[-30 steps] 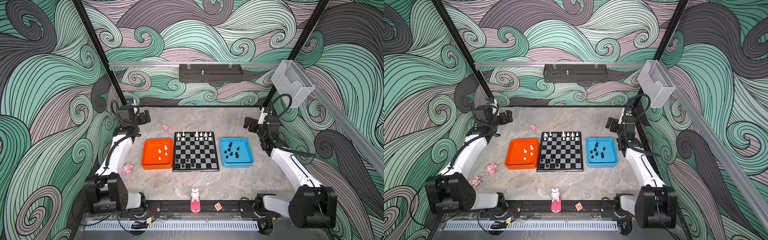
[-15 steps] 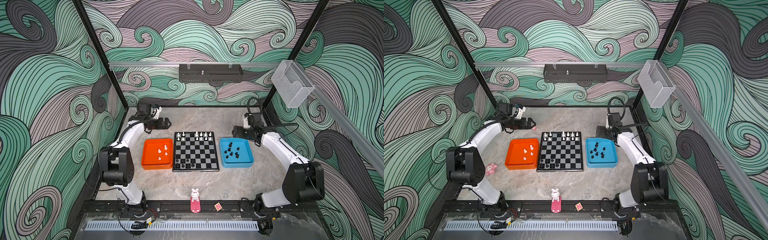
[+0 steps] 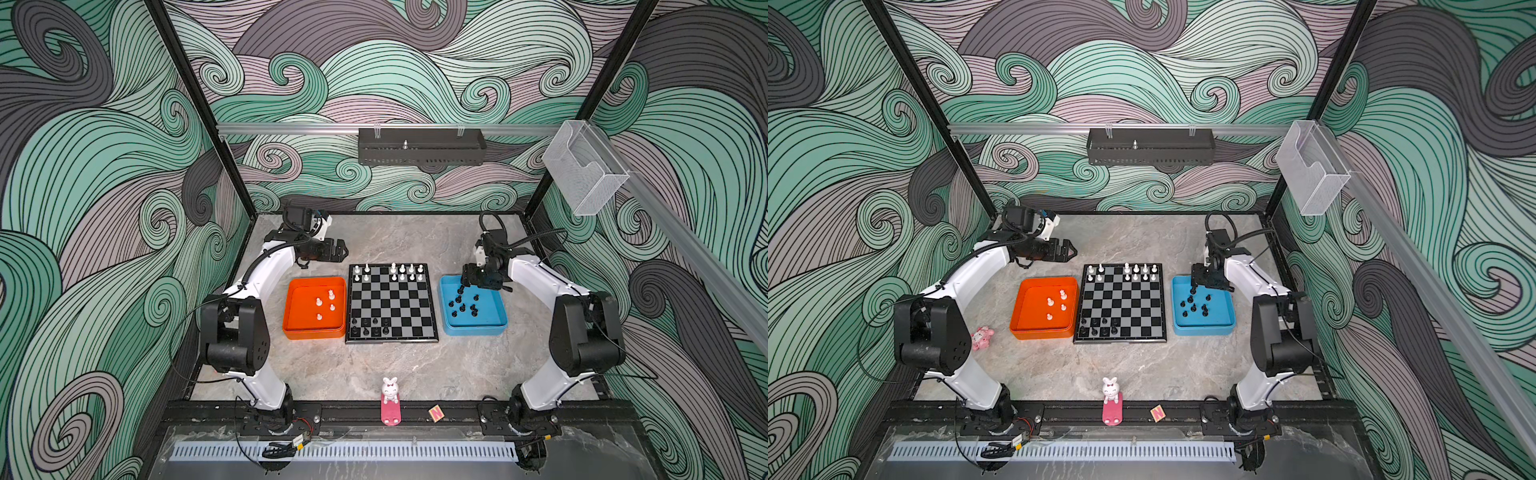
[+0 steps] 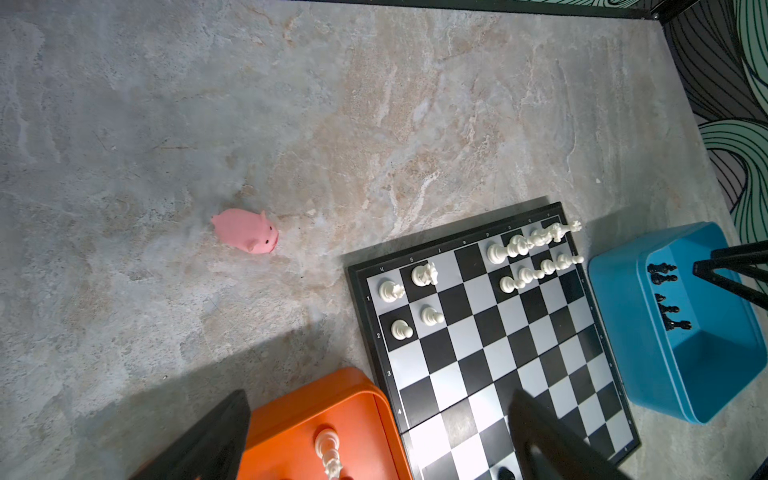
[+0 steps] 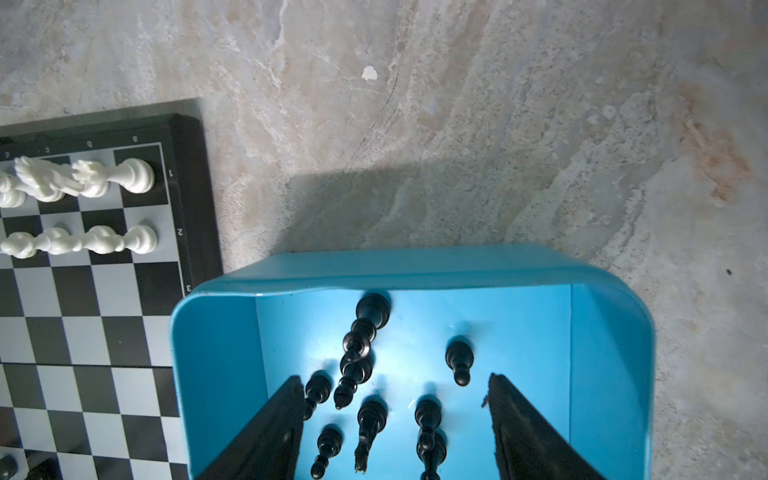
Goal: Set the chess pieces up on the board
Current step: 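Raise the right gripper over the blue tray while the left rises, then lower the right gripper into the blue tray and grasp a black pawn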
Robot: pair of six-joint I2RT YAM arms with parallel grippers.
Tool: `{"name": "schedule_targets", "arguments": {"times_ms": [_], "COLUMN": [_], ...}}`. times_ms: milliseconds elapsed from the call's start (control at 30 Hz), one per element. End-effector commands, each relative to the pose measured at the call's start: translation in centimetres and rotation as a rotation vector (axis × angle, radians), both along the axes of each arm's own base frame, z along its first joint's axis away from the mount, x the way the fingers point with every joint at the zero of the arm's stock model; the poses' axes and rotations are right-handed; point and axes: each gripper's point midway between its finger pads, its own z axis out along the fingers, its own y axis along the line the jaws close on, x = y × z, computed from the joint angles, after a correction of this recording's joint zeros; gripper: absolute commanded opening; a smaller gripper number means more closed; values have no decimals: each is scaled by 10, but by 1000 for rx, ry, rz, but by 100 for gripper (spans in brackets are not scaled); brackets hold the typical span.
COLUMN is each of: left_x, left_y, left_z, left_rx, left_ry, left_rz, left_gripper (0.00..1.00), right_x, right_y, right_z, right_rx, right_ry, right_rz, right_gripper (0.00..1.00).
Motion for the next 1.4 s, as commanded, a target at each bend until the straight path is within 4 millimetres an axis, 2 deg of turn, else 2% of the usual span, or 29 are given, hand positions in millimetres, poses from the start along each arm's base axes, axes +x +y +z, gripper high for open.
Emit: {"name": "schedule_targets", "arguments": {"times_ms": [0, 300, 667, 1367], "left_x": [-1, -2, -3, -3], "left_y": [2, 5, 7, 8], "left_z": [19, 15, 9, 2], "left_rx": [27, 53, 78, 98], "left_ry": [-39, -35, -29, -19], "left_rz": [-5, 0, -1, -3], "left_gripper": [98, 98, 99, 98], "right_x": [5, 6, 7, 6], "right_y": [9, 11, 13, 18], "right_z": [2, -13, -30, -43], "right_rx": [16, -4, 3, 28], "right_ry": [-1, 17, 43, 85], "right_rz": [23, 25, 20, 29], "right_gripper": [67, 56, 46, 35]}}
